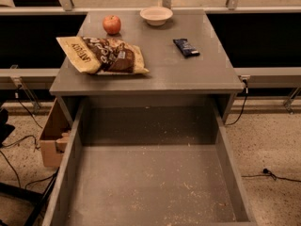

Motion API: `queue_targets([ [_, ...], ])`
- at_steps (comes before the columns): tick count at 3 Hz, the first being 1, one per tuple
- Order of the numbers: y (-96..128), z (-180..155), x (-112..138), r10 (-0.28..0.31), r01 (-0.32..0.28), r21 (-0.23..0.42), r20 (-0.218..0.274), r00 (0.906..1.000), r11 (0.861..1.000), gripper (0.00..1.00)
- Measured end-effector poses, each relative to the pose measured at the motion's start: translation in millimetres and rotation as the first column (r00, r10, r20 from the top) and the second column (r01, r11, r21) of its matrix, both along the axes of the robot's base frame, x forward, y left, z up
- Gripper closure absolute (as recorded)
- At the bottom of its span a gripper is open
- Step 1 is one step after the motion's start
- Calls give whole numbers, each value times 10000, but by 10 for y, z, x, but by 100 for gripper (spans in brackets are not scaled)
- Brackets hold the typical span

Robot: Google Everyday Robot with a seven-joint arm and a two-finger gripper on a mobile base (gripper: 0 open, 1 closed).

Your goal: Close top drawer

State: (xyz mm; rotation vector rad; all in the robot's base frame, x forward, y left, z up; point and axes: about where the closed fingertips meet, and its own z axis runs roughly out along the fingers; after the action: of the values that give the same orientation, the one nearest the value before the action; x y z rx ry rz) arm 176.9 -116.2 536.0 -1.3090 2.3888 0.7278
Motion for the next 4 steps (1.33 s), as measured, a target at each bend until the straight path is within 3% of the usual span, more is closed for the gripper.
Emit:
queue_targets([
  [2,209,66,706,449,-474,310,777,9960,9984,100],
  [3,209,66,706,449,-474,310,777,9960,9984,100],
  [4,214,27,869,563,-583,191,914,9942,9981,100],
])
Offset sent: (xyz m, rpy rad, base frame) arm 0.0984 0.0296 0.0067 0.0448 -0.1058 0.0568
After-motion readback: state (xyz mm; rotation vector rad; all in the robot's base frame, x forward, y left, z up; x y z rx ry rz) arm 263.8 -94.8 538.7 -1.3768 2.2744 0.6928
